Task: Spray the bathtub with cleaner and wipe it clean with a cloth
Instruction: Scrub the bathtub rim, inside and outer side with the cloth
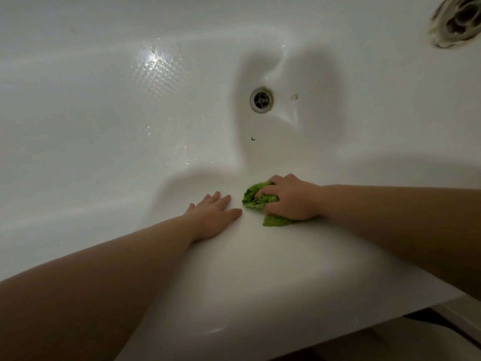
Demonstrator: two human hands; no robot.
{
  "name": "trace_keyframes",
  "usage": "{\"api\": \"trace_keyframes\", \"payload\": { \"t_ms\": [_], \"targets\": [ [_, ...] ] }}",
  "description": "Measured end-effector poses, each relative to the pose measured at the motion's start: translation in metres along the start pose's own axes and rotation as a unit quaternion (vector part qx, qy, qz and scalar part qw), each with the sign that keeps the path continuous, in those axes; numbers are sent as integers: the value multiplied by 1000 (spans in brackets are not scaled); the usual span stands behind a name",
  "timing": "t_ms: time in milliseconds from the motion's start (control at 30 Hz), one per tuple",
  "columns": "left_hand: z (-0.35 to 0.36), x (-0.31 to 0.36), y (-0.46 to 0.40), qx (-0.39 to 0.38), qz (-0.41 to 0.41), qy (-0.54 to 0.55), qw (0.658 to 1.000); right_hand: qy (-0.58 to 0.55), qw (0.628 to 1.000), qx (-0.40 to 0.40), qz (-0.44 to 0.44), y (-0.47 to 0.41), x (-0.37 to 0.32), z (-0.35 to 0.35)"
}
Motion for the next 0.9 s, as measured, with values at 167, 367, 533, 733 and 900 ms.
{"api": "trace_keyframes", "payload": {
  "t_ms": [167,367,533,733,900],
  "targets": [
    [0,-13,1,9,-10,14,1000,32,997,15,73,-1,41,-14],
    [-1,-25,1,21,-30,15,999,60,996,38,56,-63,-9,-7],
    [-4,-31,17,7,-28,18,999,-29,998,38,-43,-7,-29,1],
    [-3,-44,22,13,-39,21,999,25,994,62,85,-36,3,-10],
    [-1,-55,22,19,-58,18,998,46,998,21,39,-54,-59,3]
  ]
}}
Point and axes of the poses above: each hand's wrist, its own y-axis away from the middle knuckle, its own z-axis out of the palm, x = y × z, the point moved 7 cm from there along -y, towards the middle knuckle, and after that the axes turned 6 degrees about -z, right-handed, at the moved point
